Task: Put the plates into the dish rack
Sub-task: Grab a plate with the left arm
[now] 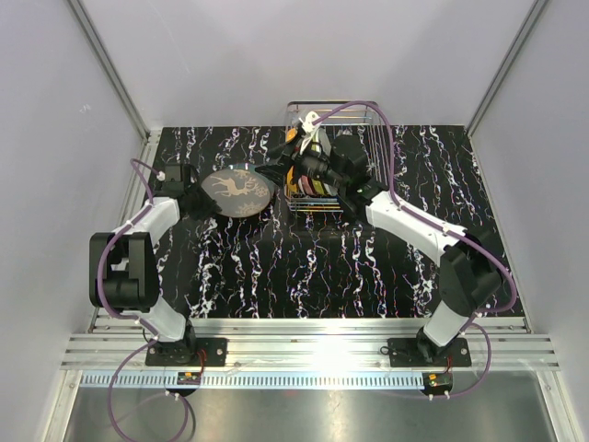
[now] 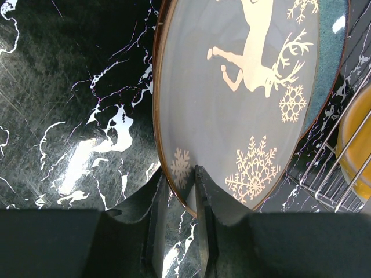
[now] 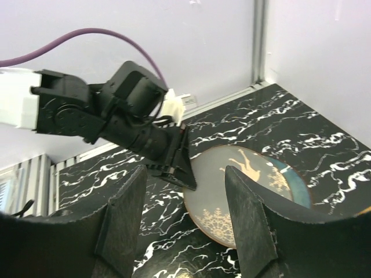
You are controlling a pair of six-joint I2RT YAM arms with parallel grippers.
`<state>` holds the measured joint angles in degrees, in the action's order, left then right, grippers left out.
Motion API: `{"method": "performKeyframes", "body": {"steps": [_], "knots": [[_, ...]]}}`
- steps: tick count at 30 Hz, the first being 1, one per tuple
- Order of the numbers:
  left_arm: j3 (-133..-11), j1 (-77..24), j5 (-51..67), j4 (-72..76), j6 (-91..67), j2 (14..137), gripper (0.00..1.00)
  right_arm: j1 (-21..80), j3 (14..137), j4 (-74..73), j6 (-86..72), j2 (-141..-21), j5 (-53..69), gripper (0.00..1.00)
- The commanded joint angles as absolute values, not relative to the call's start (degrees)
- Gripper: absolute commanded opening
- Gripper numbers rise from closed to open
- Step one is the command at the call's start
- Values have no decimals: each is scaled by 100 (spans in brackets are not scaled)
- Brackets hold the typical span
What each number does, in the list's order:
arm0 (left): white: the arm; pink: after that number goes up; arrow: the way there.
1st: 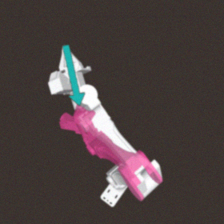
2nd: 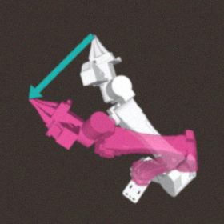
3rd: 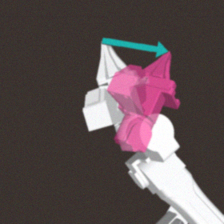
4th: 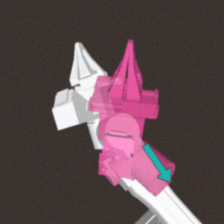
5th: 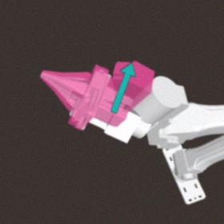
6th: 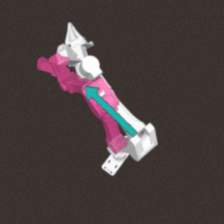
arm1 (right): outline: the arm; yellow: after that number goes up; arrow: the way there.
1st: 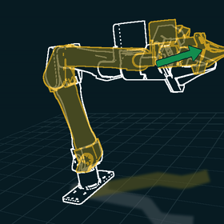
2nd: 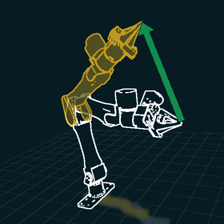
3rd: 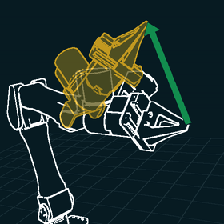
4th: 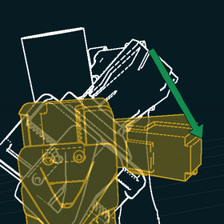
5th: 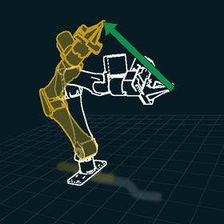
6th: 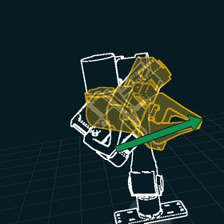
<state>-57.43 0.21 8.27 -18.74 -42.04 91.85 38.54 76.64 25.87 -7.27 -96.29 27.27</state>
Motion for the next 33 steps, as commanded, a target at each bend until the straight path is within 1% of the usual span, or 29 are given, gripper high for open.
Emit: {"method": "performKeyframes", "body": {"steps": [1, 8, 33], "knots": [[-5915, -9, 791, -1942, -3990, 8965, 0, 3937, 7893, 2900, -598, -9589, 2944, 64], [-5968, -9, 808, -2021, -4008, 8947, 0, 3937, 7831, 2988, -545, -9571, 2997, 66], [-5880, 0, 808, -2127, -4025, 8736, 0, 4052, 7690, 3103, -326, -9519, 3199, 67]]}}
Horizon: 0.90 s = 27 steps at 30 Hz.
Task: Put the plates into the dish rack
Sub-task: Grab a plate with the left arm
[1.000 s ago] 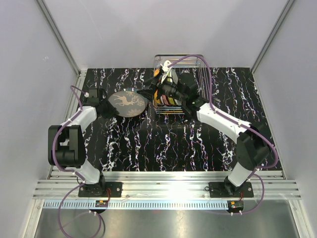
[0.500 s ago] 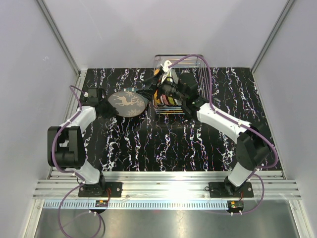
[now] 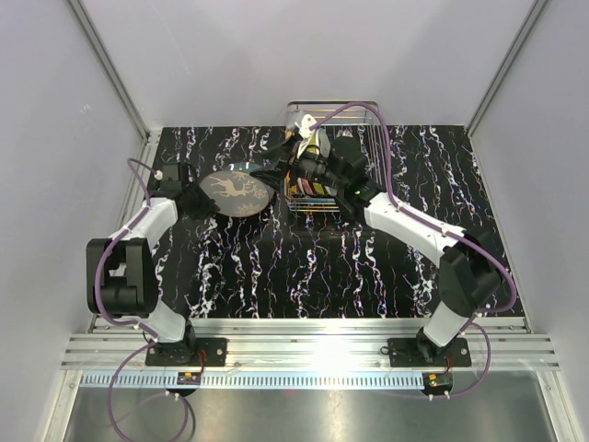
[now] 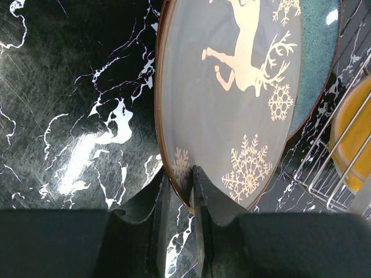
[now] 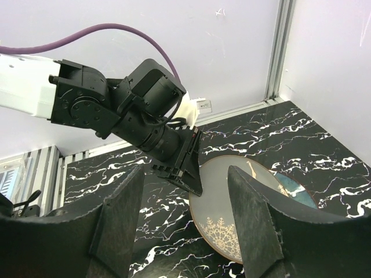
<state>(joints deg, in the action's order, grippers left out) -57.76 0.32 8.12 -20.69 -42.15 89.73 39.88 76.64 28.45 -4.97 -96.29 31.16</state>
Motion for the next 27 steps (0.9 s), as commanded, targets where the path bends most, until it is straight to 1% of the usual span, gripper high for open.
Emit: {"method": "performKeyframes", "body": {"steps": [1, 27], "knots": [[-5880, 0, 817, -2127, -4034, 8736, 0, 4060, 7690, 3103, -334, -9527, 3191, 67], [-5898, 0, 721, -2356, -3911, 8508, 0, 4201, 7682, 3032, -141, -9536, 3252, 69]]}}
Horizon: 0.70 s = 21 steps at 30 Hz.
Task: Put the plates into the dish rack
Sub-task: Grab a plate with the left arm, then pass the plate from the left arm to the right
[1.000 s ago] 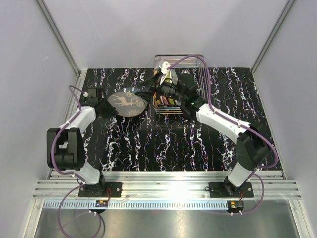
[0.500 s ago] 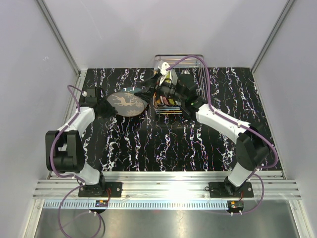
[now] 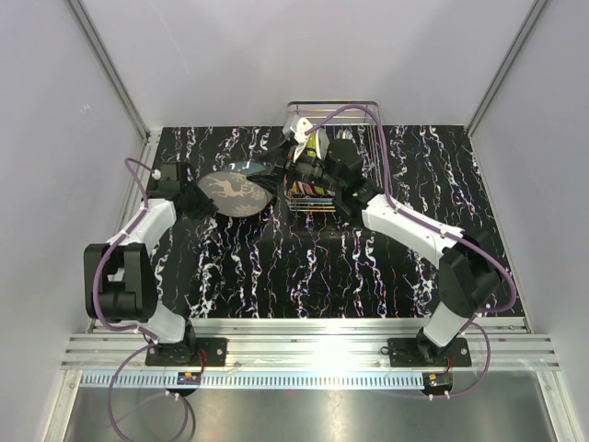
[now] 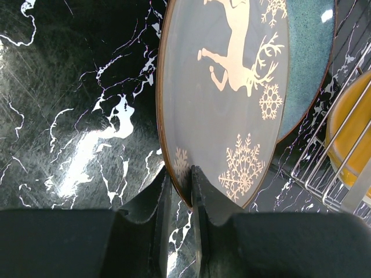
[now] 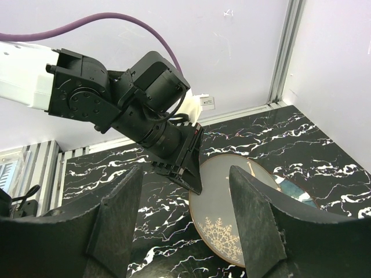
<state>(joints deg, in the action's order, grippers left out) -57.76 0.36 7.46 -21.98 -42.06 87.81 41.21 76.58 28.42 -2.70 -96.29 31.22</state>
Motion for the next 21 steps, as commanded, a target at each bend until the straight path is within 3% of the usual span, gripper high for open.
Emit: {"method": "performKeyframes", "body": {"steps": [1, 21], "knots": [[-5889, -9, 712, -2355, -3902, 8508, 0, 4210, 7682, 3032, -141, -9527, 3252, 69], [-5933, 0, 694, -2478, -3841, 8358, 0, 4263, 7655, 2936, -88, -9518, 3270, 71]]}}
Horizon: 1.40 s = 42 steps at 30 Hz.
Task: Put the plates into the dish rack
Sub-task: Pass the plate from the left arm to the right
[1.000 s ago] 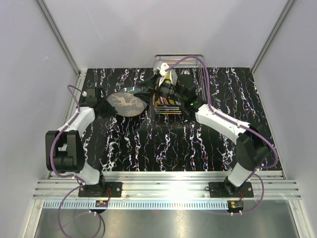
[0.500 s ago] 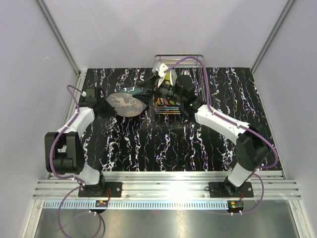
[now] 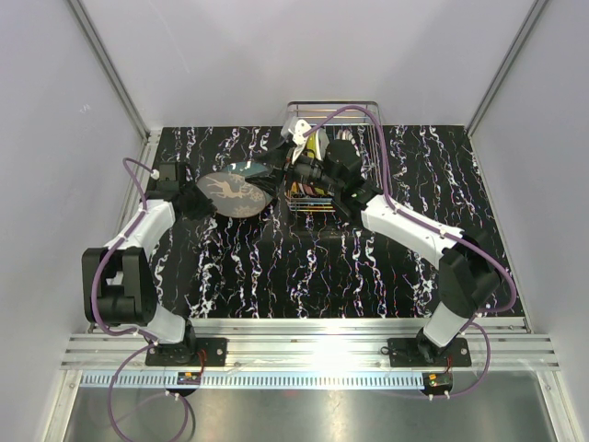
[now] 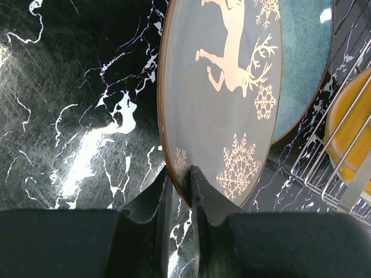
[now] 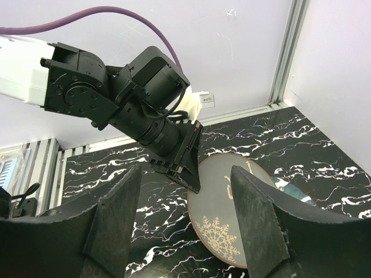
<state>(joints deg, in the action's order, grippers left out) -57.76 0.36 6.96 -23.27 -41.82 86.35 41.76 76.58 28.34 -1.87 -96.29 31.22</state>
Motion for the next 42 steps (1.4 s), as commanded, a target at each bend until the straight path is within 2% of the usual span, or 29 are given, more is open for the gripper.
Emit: {"method": "performKeyframes", "body": {"steps": [1, 17, 42], "knots": [[-5941, -9, 686, -2487, -3832, 8341, 0, 4263, 7655, 2918, -79, -9501, 3270, 71], [-5968, -9, 378, -2786, -3647, 8288, 0, 4289, 7594, 2839, -26, -9369, 3243, 74], [-5889, -9, 501, -2980, -3753, 8244, 0, 4289, 7506, 2935, 123, -9264, 3199, 78]]}}
